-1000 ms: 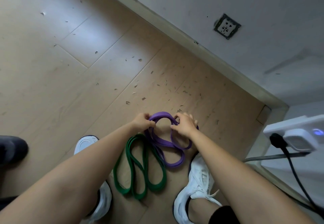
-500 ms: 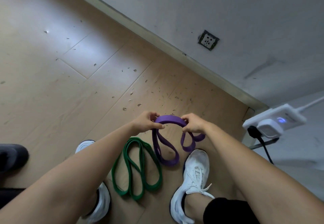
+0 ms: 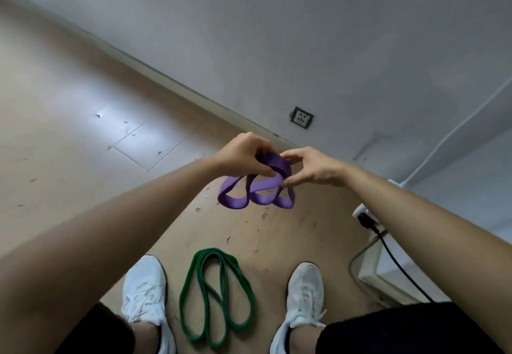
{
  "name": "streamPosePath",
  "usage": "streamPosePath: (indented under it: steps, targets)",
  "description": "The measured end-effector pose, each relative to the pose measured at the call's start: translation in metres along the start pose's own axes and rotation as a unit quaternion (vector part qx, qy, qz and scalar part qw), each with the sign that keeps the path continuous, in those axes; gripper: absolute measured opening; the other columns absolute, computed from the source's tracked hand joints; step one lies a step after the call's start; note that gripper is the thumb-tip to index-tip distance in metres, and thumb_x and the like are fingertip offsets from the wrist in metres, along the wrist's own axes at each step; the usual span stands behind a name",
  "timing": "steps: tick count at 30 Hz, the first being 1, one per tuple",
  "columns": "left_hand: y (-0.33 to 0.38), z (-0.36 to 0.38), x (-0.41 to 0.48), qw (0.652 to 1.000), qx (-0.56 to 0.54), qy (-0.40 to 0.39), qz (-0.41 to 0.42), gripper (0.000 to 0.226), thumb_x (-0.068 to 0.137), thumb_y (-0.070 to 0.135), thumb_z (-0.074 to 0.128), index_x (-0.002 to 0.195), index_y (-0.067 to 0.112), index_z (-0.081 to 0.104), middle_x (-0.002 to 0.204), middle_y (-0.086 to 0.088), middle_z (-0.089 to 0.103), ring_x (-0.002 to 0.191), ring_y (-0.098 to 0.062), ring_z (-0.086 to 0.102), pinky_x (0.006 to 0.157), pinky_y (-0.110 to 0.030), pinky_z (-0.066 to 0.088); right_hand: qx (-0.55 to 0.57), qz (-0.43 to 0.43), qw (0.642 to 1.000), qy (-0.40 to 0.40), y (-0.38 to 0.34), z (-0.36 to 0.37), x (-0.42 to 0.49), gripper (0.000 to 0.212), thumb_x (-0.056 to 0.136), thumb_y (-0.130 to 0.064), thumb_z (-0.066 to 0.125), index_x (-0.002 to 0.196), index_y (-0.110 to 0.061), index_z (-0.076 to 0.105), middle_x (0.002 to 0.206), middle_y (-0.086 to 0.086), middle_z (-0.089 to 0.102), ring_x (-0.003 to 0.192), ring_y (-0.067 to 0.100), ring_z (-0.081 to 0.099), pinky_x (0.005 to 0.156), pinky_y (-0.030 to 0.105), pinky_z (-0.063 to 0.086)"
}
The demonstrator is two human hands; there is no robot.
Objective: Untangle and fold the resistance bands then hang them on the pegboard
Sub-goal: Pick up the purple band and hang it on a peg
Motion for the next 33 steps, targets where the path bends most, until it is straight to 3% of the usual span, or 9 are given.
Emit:
streamPosePath:
  steps: [3,7,12,14,17,22,25,28,33]
  targets:
    - [0.032,-0.038,-0.007,0.999,-0.011,0.02,0.026,0.036,0.072,0.024,0.088,0.105,0.023,0.075,0.082,0.005,0.075,0.071,-0.016,0.068,0.069,-0.03,0.059,0.052,-0.054,0.995,0.064,-0.028,-0.002,-0.016,0.026,0.081,-0.009,0.083,0.103,-0.009,0.07,0.087,0.008,0.066,0.08,0.012,0.06,0.077,0.032,0.052]
    - [0.058,-0.063,-0.023,0.997,0.006,0.036,0.07,0.036,0.077,0.024,0.085,0.111,0.025,0.071,0.086,0.006,0.074,0.075,-0.012,0.068,0.07,-0.021,0.056,0.113,-0.104,0.983,0.104,-0.059,-0.011,-0.039,0.015,0.086,-0.007,0.077,0.099,-0.003,0.069,0.08,0.003,0.06,0.076,0.013,0.056,0.07,0.025,0.045]
    - [0.061,-0.064,-0.032,0.997,-0.036,0.044,0.06,0.024,0.078,0.014,0.078,0.099,0.016,0.067,0.085,-0.009,0.069,0.078,-0.028,0.066,0.077,-0.049,0.056,0.155,-0.142,0.967,0.146,-0.089,-0.035,-0.067,0.017,0.085,-0.004,0.077,0.101,-0.005,0.072,0.082,0.002,0.067,0.078,0.013,0.061,0.073,0.026,0.049]
    - [0.065,-0.061,-0.035,0.994,-0.091,0.023,0.048,0.023,0.083,0.01,0.074,0.103,0.009,0.065,0.091,-0.017,0.068,0.085,-0.034,0.068,0.082,-0.053,0.057,0.169,-0.157,0.958,0.17,-0.093,-0.046,-0.078,0.016,0.086,-0.002,0.076,0.101,-0.004,0.072,0.081,0.001,0.067,0.077,0.01,0.061,0.072,0.021,0.049]
    - [0.08,-0.059,-0.033,0.988,-0.147,0.026,0.045,0.026,0.088,0.014,0.072,0.111,0.007,0.062,0.098,-0.024,0.064,0.092,-0.039,0.067,0.087,-0.053,0.058,0.183,-0.173,0.944,0.213,-0.096,-0.065,-0.094,0.019,0.087,-0.006,0.077,0.105,-0.004,0.072,0.086,0.014,0.068,0.081,0.018,0.063,0.076,0.029,0.053]
    - [0.127,-0.075,-0.007,0.978,-0.195,0.051,0.061,0.025,0.093,0.014,0.069,0.118,0.015,0.064,0.093,-0.011,0.068,0.086,-0.026,0.07,0.086,-0.038,0.061,0.219,-0.161,0.901,0.338,-0.095,-0.105,-0.114,0.02,0.088,-0.014,0.076,0.106,-0.017,0.068,0.085,-0.002,0.066,0.071,0.006,0.06,0.071,0.028,0.051]
    - [0.161,-0.101,0.022,0.962,-0.252,0.085,0.068,0.027,0.095,0.011,0.067,0.121,0.015,0.065,0.087,-0.002,0.068,0.078,-0.019,0.067,0.083,-0.032,0.06,0.221,-0.164,0.894,0.354,-0.105,-0.136,-0.127,0.014,0.095,-0.016,0.068,0.108,-0.018,0.064,0.085,0.0,0.059,0.066,0.009,0.054,0.072,0.032,0.049]
    - [0.198,-0.125,0.053,0.949,-0.282,0.112,0.082,0.025,0.095,0.012,0.066,0.12,0.012,0.066,0.093,-0.005,0.069,0.072,-0.017,0.064,0.075,-0.027,0.057,0.263,-0.178,0.878,0.359,-0.12,-0.175,-0.141,0.015,0.101,-0.013,0.058,0.116,-0.011,0.061,0.088,0.002,0.054,0.069,0.011,0.051,0.074,0.033,0.045]
    - [0.251,-0.15,0.09,0.93,-0.323,0.152,0.088,0.024,0.097,0.015,0.065,0.12,0.009,0.066,0.104,-0.009,0.074,0.077,-0.02,0.063,0.081,-0.035,0.059,0.256,-0.18,0.867,0.387,-0.145,-0.226,-0.158,0.019,0.104,-0.014,0.051,0.118,-0.007,0.062,0.093,0.005,0.054,0.074,0.013,0.051,0.076,0.032,0.044]
Point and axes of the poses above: each hand's wrist, its own x-axis towards the middle knuckle, its own z-axis out of the palm, y = z × x, the point moved 2 cm from there along x, towards the middle knuckle
